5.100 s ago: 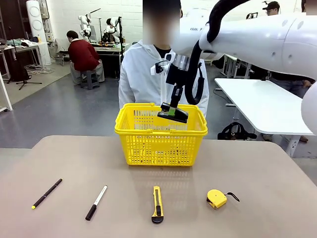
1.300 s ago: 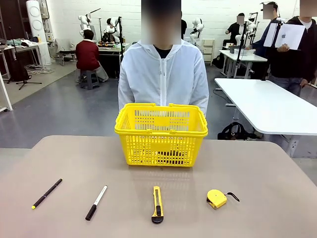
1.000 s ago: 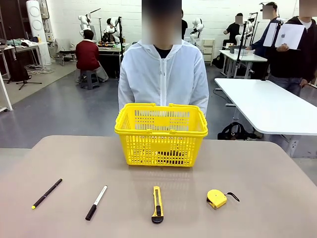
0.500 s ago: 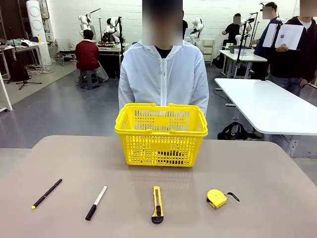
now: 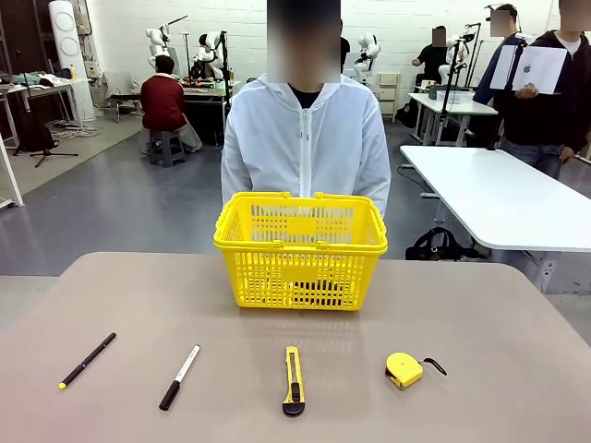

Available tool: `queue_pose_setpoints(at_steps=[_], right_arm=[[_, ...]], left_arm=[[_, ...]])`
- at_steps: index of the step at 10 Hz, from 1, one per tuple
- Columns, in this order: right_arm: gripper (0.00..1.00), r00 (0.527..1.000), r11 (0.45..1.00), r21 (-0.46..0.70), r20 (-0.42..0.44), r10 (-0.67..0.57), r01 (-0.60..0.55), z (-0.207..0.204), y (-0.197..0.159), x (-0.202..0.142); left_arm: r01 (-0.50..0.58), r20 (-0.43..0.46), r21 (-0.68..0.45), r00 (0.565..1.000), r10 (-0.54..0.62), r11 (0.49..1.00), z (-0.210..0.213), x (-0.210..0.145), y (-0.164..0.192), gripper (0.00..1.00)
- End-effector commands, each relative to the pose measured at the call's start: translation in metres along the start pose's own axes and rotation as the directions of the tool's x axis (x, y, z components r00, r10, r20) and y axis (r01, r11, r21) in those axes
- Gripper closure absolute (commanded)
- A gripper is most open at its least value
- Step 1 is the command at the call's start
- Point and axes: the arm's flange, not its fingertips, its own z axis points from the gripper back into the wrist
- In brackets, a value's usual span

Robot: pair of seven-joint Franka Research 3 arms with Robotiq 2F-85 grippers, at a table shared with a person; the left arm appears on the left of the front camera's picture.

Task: Place the items the person wants into the basket.
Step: Pick up the item the person points to and place it in the Market Basket.

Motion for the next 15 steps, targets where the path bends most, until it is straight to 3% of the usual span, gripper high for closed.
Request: queue_pose_setpoints(at_steps=[1, 15], right_arm=[[0.07, 1.0, 1.0, 0.012, 0.009, 0.005, -0.005, -0.0001, -0.0001, -0.0003], [0.07, 1.0, 1.0, 0.012, 0.009, 0.005, -0.005, -0.0001, -0.0001, -0.0003]], left_arm=[[0.011, 0.007, -0.002, 1.0, -0.011, 1.0, -0.0006, -0.0018, 0.0008, 0.0], [0.011, 0.007, -0.002, 1.0, -0.011, 1.0, -0.0006, -0.0018, 0.0008, 0.0]])
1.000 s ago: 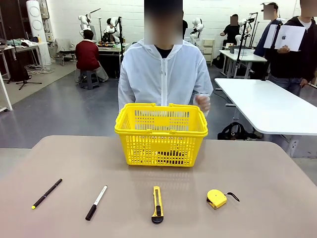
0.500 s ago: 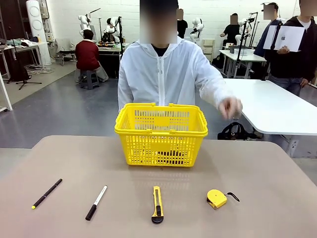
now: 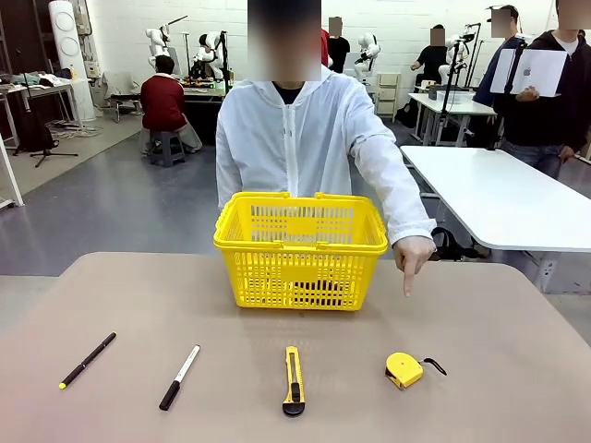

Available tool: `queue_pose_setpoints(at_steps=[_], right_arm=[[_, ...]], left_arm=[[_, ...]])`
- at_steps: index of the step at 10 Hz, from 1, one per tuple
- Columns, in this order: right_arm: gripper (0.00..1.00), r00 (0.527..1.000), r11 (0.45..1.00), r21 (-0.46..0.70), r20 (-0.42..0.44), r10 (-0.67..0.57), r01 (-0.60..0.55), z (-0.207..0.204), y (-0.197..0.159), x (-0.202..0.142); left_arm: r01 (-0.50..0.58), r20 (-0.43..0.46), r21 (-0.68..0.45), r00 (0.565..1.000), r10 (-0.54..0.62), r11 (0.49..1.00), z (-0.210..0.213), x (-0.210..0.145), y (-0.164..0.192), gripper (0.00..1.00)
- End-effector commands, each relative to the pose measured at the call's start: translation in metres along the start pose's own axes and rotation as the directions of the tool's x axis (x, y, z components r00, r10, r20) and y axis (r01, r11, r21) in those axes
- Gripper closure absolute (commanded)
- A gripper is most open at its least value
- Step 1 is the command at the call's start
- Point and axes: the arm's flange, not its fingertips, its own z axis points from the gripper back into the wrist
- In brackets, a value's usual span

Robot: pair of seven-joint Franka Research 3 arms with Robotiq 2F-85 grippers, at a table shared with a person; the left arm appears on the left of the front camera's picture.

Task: Place the items the person wants into the basket.
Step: Pick up the item the person points to and place it in the Market Basket.

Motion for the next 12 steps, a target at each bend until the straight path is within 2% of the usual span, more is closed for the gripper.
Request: queue_pose_setpoints(at_steps=[1, 3, 5, 7, 8, 9, 11, 12], right_arm=[[0.07, 1.0, 1.0, 0.013, 0.009, 0.005, -0.005, 0.0, 0.0, 0.0], [0.07, 1.0, 1.0, 0.0, 0.0, 0.0, 0.0, 0.0, 0.0, 0.0], [0.07, 0.973, 0.998, -0.065, -0.232, -0.019, 0.004, -0.053, 0.022, 0.036], [0.07, 0.897, 0.99, -0.14, -0.433, -0.09, 0.032, -0.122, 0.036, 0.068], [0.07, 0.842, 0.978, -0.201, -0.519, -0.149, 0.05, -0.161, 0.039, 0.069], [0.07, 0.798, 0.967, -0.254, -0.575, -0.18, 0.035, -0.2, 0.041, 0.07], [0.07, 0.732, 0.966, -0.256, -0.663, -0.156, -0.026, -0.261, 0.042, 0.042], [0.07, 0.731, 0.968, -0.247, -0.668, -0.141, -0.038, -0.276, 0.041, 0.034]], left_arm=[[0.011, 0.007, -0.002, 1.0, -0.011, 1.0, -0.001, -0.002, 0.001, 0.0], [0.011, 0.007, -0.002, 1.0, -0.011, 1.0, -0.001, -0.002, 0.001, 0.0], [0.011, 0.007, -0.002, 1.0, -0.011, 1.0, -0.001, -0.002, 0.001, 0.0], [0.011, 0.007, -0.002, 1.0, -0.011, 1.0, -0.001, -0.002, 0.001, 0.0], [0.011, 0.007, -0.002, 1.0, -0.011, 1.0, -0.001, -0.002, 0.001, 0.0], [0.011, 0.007, -0.002, 1.0, -0.011, 1.0, -0.001, -0.002, 0.001, 0.0], [0.011, 0.007, -0.002, 1.0, -0.011, 1.0, -0.001, -0.002, 0.001, 0.0], [0.011, 0.007, -0.002, 1.0, -0.011, 1.0, -0.001, -0.002, 0.001, 0.0]])
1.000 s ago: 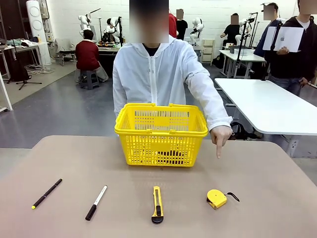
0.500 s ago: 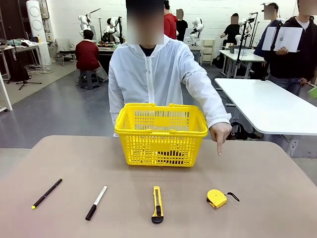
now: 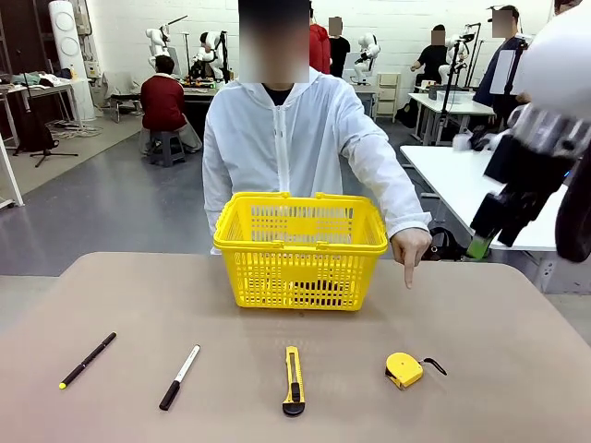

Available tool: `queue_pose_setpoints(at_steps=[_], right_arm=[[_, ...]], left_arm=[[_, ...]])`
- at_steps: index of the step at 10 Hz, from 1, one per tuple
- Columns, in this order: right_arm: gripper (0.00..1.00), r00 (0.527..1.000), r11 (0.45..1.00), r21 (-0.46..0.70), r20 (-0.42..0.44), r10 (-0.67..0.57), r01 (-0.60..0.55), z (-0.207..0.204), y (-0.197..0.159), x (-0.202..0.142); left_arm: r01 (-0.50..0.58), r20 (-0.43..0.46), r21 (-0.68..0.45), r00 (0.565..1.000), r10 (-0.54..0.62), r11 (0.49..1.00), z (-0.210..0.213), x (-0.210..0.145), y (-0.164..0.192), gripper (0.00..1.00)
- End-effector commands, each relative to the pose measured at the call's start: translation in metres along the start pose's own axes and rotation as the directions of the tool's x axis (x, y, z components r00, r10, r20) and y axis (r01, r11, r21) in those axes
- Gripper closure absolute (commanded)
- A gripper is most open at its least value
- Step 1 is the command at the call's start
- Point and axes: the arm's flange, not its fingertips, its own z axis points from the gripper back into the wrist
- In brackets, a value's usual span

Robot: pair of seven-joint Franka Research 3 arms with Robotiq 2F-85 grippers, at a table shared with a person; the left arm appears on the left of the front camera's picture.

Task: Place the items the person wants into the basket.
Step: Pick up the item the person points to and place it in the Market Basket.

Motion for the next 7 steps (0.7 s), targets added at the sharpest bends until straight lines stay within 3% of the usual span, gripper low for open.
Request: queue_pose_setpoints(at_steps=[1, 7], right_arm=[[0.07, 1.0, 1.0, -0.021, 0.005, 0.022, -0.022, -0.027, -0.001, 0.001], [0.07, 0.998, 0.997, -0.04, -0.013, 0.066, -0.066, -0.109, 0.007, 0.011]], left_arm=[[0.011, 0.008, -0.002, 1.0, -0.011, 1.0, 0.0, -0.002, 0.001, 0.0], [0.011, 0.008, -0.002, 1.0, -0.011, 1.0, 0.0, -0.002, 0.001, 0.0]])
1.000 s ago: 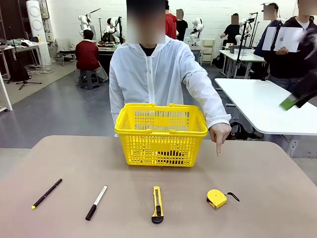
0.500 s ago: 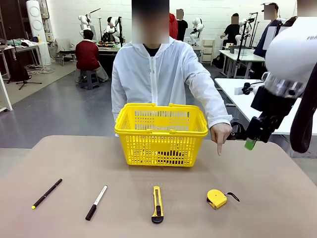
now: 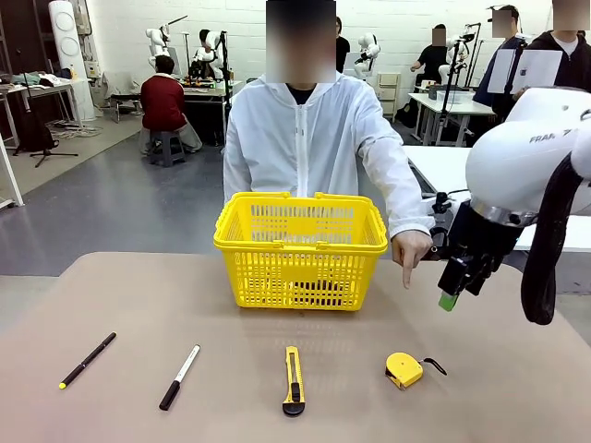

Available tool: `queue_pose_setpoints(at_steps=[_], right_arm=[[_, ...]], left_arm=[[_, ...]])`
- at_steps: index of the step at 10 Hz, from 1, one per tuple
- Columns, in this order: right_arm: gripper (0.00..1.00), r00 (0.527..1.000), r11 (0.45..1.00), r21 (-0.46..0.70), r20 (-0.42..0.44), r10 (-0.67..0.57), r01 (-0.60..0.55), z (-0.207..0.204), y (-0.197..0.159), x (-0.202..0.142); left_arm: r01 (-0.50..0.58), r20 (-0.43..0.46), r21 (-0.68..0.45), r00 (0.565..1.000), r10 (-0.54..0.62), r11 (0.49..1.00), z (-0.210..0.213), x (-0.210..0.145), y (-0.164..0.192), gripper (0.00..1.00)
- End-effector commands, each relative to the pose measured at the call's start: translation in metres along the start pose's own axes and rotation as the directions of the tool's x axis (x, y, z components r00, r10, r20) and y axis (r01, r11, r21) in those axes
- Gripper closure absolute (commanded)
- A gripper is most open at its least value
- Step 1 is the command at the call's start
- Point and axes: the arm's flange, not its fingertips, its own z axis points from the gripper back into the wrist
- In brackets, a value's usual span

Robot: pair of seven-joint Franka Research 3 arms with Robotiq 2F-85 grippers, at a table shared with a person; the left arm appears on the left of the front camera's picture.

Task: Place the items the person wants into the basket.
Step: Pick up the item the person points to and place it in the Market Basket.

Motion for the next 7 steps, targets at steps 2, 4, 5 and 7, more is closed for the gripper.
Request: queue_pose_setpoints(at_steps=[2, 4, 5, 7], right_arm=[[0.07, 0.997, 0.998, -0.034, 0.053, 0.052, -0.05, 0.0008, 0.009, 0.0011], [0.07, 1.0, 1.0, -0.005, 0.009, 0.011, -0.011, -0.0046, 0.0031, 0.0029], [0.07, 1.0, 1.0, -0.005, 0.009, 0.011, -0.011, -0.0046, 0.0031, 0.0029], [0.07, 1.0, 1.0, -0.005, 0.009, 0.011, -0.011, -0.0046, 0.0031, 0.0029]], left_arm=[[0.011, 0.008, -0.002, 1.0, -0.011, 1.0, -0.0004, -0.0017, 0.0009, 0.0], [0.011, 0.008, -0.002, 1.0, -0.011, 1.0, -0.0004, -0.0017, 0.0009, 0.0], [0.011, 0.008, -0.002, 1.0, -0.011, 1.0, -0.0004, -0.0017, 0.0009, 0.0], [0.011, 0.008, -0.002, 1.0, -0.011, 1.0, -0.0004, -0.0017, 0.0009, 0.0]])
